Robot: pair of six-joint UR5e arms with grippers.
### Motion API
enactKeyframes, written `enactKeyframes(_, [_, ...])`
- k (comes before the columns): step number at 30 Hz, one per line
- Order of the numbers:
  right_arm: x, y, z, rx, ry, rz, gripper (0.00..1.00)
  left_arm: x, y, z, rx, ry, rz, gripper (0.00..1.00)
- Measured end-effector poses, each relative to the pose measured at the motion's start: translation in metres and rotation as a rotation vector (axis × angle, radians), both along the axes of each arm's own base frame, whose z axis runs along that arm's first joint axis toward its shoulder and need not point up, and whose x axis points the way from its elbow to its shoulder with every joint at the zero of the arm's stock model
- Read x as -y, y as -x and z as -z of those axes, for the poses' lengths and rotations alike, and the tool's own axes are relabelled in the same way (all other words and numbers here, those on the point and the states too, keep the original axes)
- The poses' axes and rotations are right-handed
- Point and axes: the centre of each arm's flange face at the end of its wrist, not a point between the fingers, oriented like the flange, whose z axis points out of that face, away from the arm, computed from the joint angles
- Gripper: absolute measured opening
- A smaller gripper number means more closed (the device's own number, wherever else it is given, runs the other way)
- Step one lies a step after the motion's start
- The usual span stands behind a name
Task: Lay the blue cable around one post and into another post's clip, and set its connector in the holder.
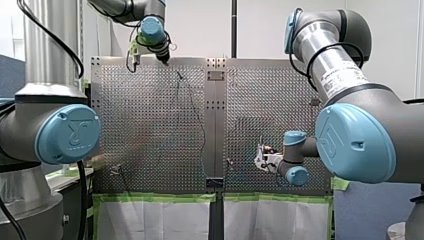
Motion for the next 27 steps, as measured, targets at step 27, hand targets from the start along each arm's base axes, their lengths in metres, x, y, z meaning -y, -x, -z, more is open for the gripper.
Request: enactKeyframes(27, [0.0, 0.0, 0.0, 0.004, -0.002, -0.002, 0.0, -0.002, 0.008, -0.068, -0.047, -0.209, 0.02, 1.0])
